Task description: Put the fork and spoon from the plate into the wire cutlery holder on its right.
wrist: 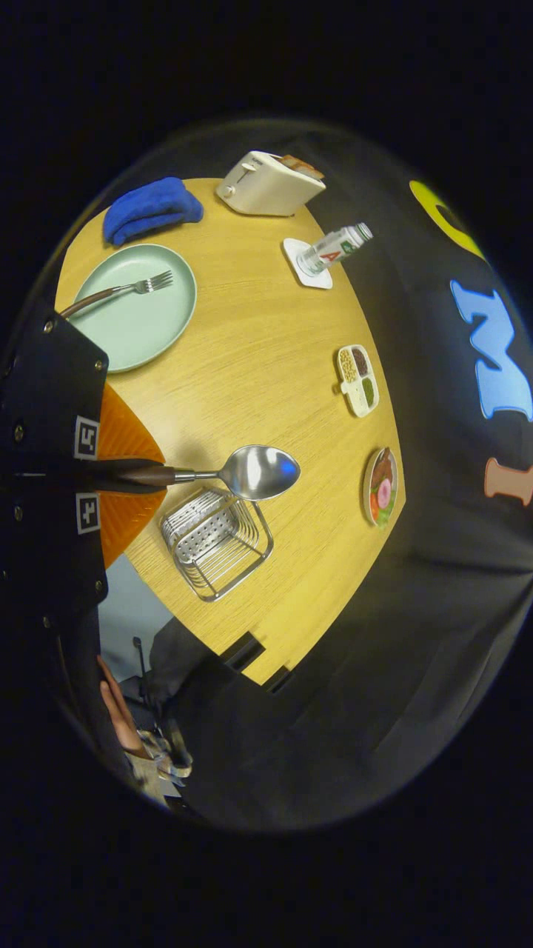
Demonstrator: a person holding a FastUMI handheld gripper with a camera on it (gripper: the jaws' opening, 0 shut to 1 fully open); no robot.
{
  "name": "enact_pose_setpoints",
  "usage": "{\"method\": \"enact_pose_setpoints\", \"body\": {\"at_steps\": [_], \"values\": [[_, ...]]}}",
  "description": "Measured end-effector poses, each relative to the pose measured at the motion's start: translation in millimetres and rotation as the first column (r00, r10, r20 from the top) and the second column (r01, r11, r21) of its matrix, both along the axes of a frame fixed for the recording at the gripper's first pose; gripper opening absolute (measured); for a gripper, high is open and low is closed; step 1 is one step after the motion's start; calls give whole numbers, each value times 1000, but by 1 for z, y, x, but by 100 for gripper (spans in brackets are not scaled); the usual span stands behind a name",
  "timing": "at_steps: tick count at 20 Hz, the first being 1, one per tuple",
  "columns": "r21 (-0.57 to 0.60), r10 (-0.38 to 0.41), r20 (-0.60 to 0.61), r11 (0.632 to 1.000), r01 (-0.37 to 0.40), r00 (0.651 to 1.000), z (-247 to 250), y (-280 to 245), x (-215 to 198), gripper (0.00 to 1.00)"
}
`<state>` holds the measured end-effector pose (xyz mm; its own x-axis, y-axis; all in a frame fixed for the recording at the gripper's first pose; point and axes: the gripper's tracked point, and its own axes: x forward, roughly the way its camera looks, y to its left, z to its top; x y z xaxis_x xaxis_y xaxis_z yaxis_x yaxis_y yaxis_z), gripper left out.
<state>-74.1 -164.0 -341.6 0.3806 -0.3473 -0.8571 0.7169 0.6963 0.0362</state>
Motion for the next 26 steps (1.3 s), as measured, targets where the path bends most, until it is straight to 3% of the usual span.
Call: {"method": "enact_pose_setpoints", "body": {"at_steps": [4,8,12,19,23,24,25,26], "values": [[49,-66,-45,996,68,997,-5,-15,-19,2],[99,-83,-107,991,93,991,-13,-23,-34,2],[161,-52,-126,984,72,991,-15,-23,-32,2],[135,-18,-141,990,37,990,-6,-37,-27,6],[84,-28,-127,996,39,991,5,-52,-23,14],[72,-30,-120,997,38,992,8,-57,-20,28],[59,-34,-103,997,41,994,14,-59,-18,29],[53,-37,-92,998,42,995,17,-61,-17,41]]}}
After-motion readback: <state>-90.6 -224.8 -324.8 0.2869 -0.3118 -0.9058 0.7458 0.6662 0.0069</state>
